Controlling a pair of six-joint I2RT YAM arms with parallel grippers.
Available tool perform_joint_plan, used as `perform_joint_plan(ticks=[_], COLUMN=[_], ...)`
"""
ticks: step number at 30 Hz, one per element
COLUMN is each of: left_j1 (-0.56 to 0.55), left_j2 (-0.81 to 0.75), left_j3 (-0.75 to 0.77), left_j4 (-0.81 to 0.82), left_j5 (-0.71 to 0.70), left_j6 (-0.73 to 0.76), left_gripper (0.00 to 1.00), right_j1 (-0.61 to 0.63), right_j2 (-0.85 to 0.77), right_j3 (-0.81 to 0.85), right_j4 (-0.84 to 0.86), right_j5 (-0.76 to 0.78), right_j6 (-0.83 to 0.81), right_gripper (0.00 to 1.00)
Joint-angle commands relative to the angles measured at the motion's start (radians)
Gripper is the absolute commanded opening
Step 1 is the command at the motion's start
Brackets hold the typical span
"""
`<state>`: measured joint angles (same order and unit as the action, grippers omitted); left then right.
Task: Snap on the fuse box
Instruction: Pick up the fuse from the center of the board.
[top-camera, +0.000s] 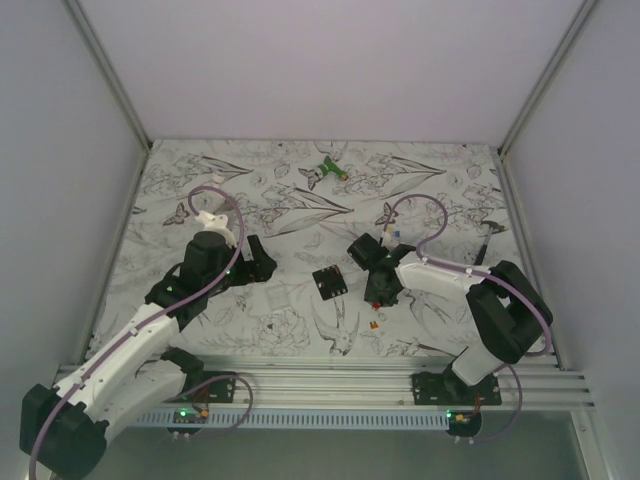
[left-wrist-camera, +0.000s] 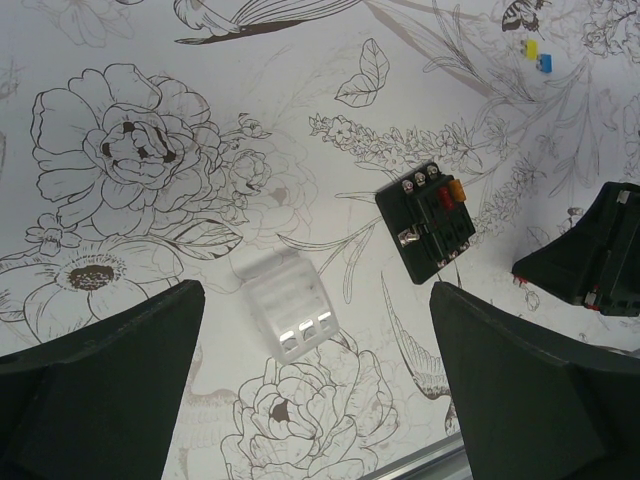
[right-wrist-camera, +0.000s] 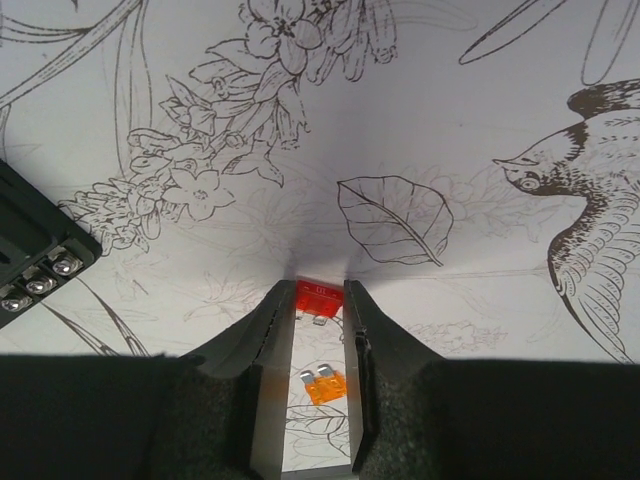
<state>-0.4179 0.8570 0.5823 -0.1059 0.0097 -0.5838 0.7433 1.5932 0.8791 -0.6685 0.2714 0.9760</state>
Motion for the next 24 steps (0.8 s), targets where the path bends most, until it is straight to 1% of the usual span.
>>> perform_joint_plan(ticks=[1,9,15,18,24], left_j1=[0.007,0.006,-0.010,-0.044,-0.183], left_j2=[-0.006,0.007,0.030,0.033,0.066], left_j3=[0.003,0.014,0.006,0.003,0.028], left_j4=[-0.011,0.003,0.082,0.123,0.215], left_j5=[0.021,0.084,0.172,0.165,0.097], left_j6=[-0.006,-0.031,-0.074,-0.088,-0.084], left_gripper=[1.00,1.00,0.95,0.93,0.87], right_j1=[-0.001,0.008,0.020,0.021,0.037], right_j2=[0.023,-0.019,-0.136,-0.185,-0.262], right_j3=[-0.013,0.003,0.017,0.028,0.041], right_j4=[0.025,0.085,0.161,0.205,0.315], right_j5=[-0.034,-0.029,-0.027,-0.029,-0.058], right_j6=[0.000,-0.025,-0.043,-0.042,-0.025], right_gripper=[0.26,0.21,0.21,0.20,0.20])
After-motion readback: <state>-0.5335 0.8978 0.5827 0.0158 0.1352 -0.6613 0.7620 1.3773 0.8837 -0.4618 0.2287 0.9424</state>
